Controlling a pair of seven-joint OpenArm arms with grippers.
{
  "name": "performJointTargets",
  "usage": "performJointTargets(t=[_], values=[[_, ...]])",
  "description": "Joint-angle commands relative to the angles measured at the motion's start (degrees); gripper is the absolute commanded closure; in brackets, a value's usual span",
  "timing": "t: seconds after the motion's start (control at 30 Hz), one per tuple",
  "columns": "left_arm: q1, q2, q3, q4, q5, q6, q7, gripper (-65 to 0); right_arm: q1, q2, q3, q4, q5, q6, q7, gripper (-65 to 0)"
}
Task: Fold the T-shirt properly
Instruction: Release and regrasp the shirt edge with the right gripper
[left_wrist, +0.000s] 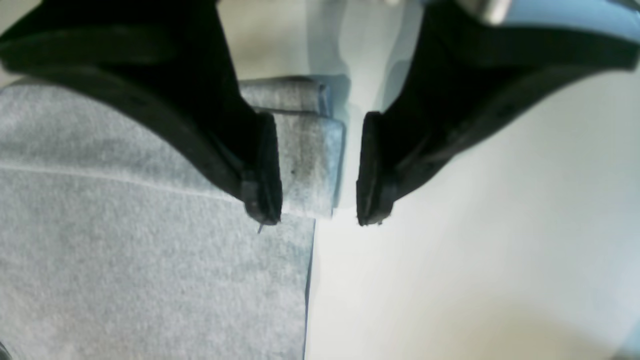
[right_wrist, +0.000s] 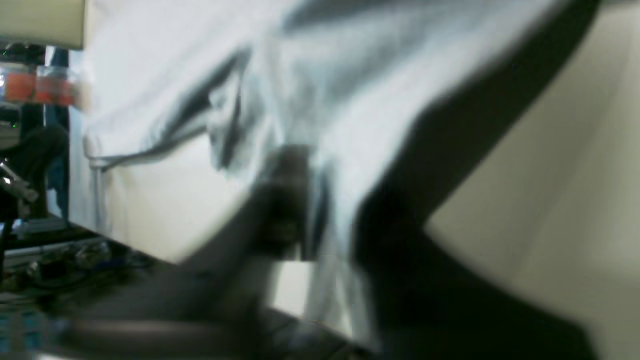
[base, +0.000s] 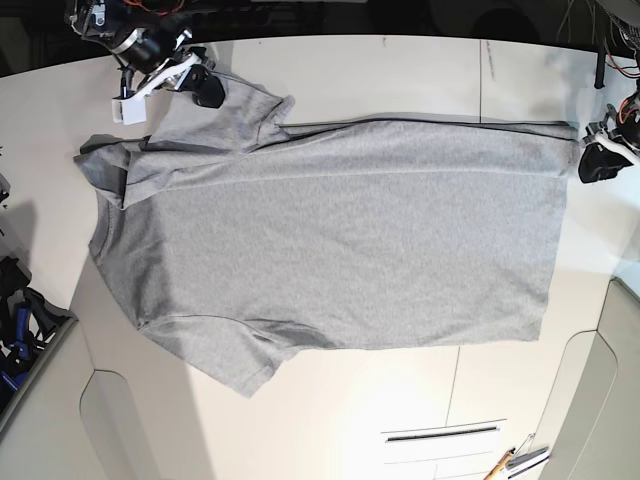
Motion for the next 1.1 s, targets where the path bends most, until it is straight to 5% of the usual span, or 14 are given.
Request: performJointTargets(t=[0.0,0.23,0.67,0.83,1.07], values=[[-0.28,-1.27,-0.48,0.87,-0.85,-0.46,-0.81,-28.1,0.33,0.07,0.09,0.85,1.66,1.62,0.2,0.0],[-0.28,-1.29,-0.48,0.87,-0.9,-0.46,-0.63,-28.1,7.04,-1.88,-1.99,2.21,2.69,2.34,0.04,0.0],[-0.28,-1.29,-0.48,0.87,-0.9,-0.46,-0.61,-28.1,24.83,-1.86,-12.28,1.44,-22.18,1.6,10.14,0.0],[-0.28,-1.29,-0.48,0.87,-0.87,-0.48,-0.61,-28.1,26.12,-1.86,-12.28,1.42,-23.15,1.6,10.56,-26.0],[-0.31,-1.31,-0.48,0.87,-2.4,-0.85,-0.66,-28.1,25.97,-1.55,-8.52,1.51,-23.15,1.64,7.37,-26.9]])
